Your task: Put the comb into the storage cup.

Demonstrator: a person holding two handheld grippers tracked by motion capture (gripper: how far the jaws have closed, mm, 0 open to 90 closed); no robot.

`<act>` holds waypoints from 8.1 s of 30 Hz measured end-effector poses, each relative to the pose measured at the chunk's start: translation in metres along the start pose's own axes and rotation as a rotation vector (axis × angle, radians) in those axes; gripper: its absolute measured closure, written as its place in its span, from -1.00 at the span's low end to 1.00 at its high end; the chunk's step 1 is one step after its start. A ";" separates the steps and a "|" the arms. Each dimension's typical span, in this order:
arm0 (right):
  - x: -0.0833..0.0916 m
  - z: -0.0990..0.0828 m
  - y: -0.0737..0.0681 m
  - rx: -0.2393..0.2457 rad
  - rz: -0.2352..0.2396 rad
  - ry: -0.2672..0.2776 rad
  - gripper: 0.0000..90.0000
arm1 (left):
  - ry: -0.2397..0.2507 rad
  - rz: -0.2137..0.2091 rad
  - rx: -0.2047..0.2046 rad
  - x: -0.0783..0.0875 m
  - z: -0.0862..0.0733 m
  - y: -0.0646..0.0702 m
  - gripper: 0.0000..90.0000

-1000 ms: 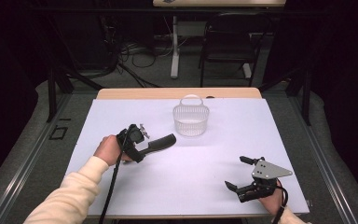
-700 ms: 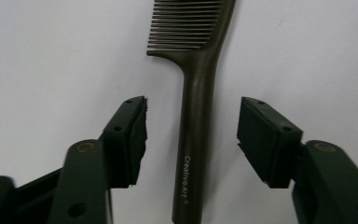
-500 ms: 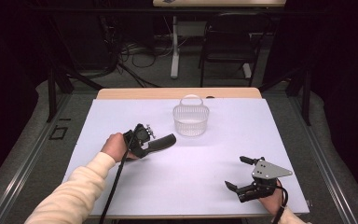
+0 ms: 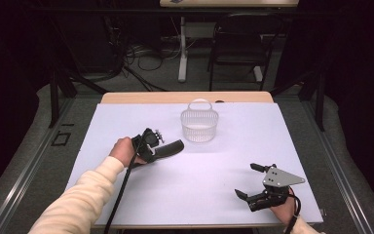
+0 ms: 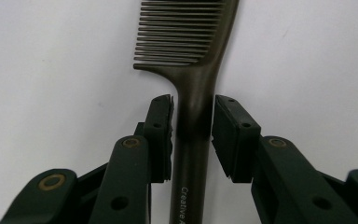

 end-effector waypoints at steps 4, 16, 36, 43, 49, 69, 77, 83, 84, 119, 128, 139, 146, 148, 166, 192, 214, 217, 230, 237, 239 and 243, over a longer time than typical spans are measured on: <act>0.000 0.000 0.000 -0.003 0.000 0.001 -1.00 | -0.015 -0.008 -0.021 -0.003 0.001 0.000 0.56; -0.001 -0.001 -0.001 -0.004 0.004 -0.002 -1.00 | -0.034 -0.031 -0.045 -0.007 0.001 0.000 0.58; -0.001 -0.001 -0.001 -0.007 0.005 -0.004 -1.00 | 0.064 -0.035 -0.028 0.016 -0.001 0.004 0.61; -0.001 -0.001 -0.001 -0.006 0.003 -0.008 -1.00 | 0.127 -0.077 -0.004 0.027 -0.002 0.010 0.61; -0.001 -0.001 0.000 -0.006 0.002 -0.008 -1.00 | 0.173 -0.086 0.015 0.034 -0.005 0.011 0.61; -0.001 -0.002 0.000 -0.005 -0.001 -0.013 -1.00 | 0.323 -0.084 0.086 0.050 -0.005 0.011 0.61; -0.002 -0.003 0.000 -0.008 0.006 -0.017 -1.00 | 0.376 -0.080 0.111 0.056 -0.004 0.010 0.61; -0.002 -0.002 -0.001 -0.007 0.006 -0.016 -1.00 | 0.421 -0.072 0.127 0.062 -0.004 0.009 0.61; -0.003 -0.002 -0.001 -0.007 0.006 -0.016 -1.00 | 0.426 -0.070 0.130 0.062 -0.004 0.008 0.61; -0.003 -0.006 -0.001 -0.016 0.010 -0.032 -1.00 | 0.567 -0.069 0.212 0.072 -0.001 -0.002 0.61; -0.003 -0.007 0.000 -0.014 0.007 -0.036 -1.00 | 0.620 -0.076 0.232 0.075 0.001 -0.005 0.61; -0.004 -0.007 -0.001 -0.016 0.007 -0.041 -1.00 | 0.655 -0.079 0.267 0.076 0.006 -0.013 0.61; -0.004 -0.007 -0.001 -0.013 0.009 -0.042 -1.00 | 0.681 -0.064 0.257 0.084 0.016 -0.013 0.61; -0.004 -0.007 -0.001 -0.013 0.007 -0.039 -1.00 | 0.685 -0.061 0.256 0.085 0.019 -0.013 0.61; -0.005 -0.007 0.000 -0.019 0.009 -0.042 -1.00 | 0.737 -0.052 0.270 0.103 0.038 -0.020 0.61; -0.006 -0.008 -0.001 -0.019 0.017 -0.049 -1.00 | 0.788 -0.036 0.239 0.127 0.075 -0.019 0.61; -0.006 -0.008 0.000 -0.022 0.017 -0.051 -1.00 | 0.801 -0.038 0.265 0.125 0.086 -0.030 0.61; -0.007 -0.009 0.000 -0.025 0.016 -0.053 -1.00 | 0.803 -0.038 0.262 0.126 0.089 -0.030 0.61; -0.007 -0.009 0.000 -0.023 0.017 -0.054 -1.00 | 0.832 -0.041 0.267 0.129 0.104 -0.031 0.61; -0.006 -0.009 0.000 -0.021 0.016 -0.053 -1.00 | 0.837 -0.045 0.260 0.127 0.116 -0.029 0.61; -0.006 -0.009 0.001 -0.022 0.014 -0.054 -1.00 | 0.841 -0.044 0.259 0.127 0.119 -0.028 0.61; -0.007 -0.009 0.000 -0.024 0.015 -0.054 -1.00 | 0.836 -0.043 0.254 0.125 0.124 -0.027 0.61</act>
Point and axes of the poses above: each handheld gripper's, and its own axes: x roughly backward along the jaws, z roughly out of its top, y roughly to its right, the point moved 10 cm from there along -x, roughly forward along the jaws, and after that the axes turned 12 degrees about x, right-handed, at the moved point
